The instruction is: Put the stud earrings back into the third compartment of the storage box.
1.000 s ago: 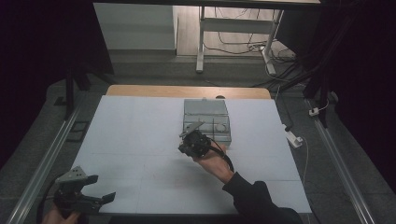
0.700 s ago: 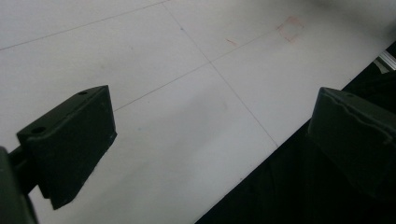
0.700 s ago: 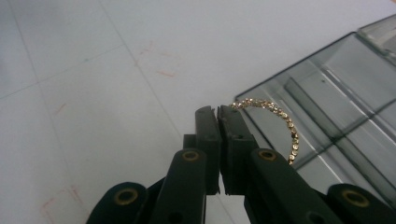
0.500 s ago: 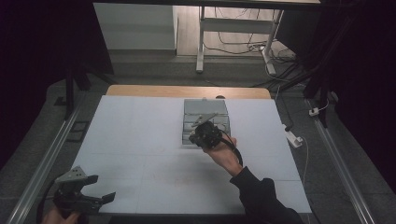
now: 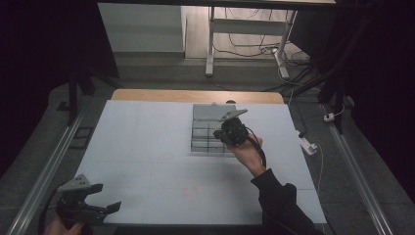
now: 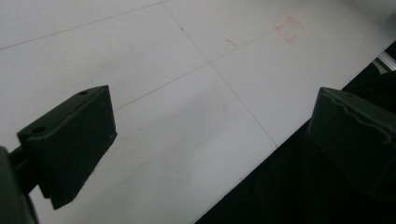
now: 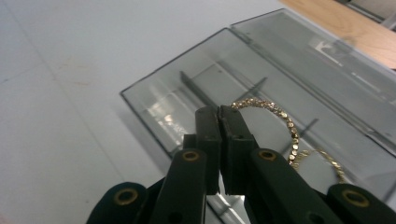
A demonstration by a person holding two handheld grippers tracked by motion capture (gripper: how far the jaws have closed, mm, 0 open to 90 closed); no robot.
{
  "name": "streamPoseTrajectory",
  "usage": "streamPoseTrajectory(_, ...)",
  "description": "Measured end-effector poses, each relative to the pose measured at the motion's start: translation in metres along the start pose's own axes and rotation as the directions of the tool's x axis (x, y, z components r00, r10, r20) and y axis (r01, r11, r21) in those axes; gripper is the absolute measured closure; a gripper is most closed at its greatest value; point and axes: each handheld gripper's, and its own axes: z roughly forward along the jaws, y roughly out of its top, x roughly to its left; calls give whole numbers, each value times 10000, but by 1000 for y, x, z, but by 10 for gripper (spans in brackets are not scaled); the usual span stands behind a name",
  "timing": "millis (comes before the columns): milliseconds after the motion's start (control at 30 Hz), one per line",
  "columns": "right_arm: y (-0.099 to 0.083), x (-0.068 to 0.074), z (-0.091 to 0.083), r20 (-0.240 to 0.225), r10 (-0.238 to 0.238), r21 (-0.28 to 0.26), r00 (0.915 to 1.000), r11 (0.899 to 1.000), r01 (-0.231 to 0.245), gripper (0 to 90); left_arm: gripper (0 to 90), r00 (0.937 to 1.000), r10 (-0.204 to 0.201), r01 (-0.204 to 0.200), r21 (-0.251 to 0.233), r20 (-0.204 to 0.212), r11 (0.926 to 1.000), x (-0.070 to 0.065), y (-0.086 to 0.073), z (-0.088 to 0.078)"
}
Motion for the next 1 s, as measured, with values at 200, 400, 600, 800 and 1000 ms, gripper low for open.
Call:
streamPoseTrajectory(200,-2,-16,-4,274,295,-199,9992,9994,-290,879,9,10000,-4,4,7,4,10000,0,0,0)
streamPoseTrajectory(400,-4,-28,-2,523,480,-178,9975,9987,-471,878,9,10000,-16,16,-2,8,10000,0,0,0)
streamPoseTrajectory(600,-6,-37,1,749,523,-231,9958,9984,-507,878,9,10000,-20,20,-2,13,10000,0,0,0)
streamPoseTrajectory(800,-9,-46,6,978,610,-289,9933,9979,-585,878,9,10000,-4,4,5,3,10000,0,0,0)
streamPoseTrajectory(1000,-14,-50,17,1166,669,-128,9909,9977,-659,878,9,10000,-2,2,1,6,10000,0,0,0)
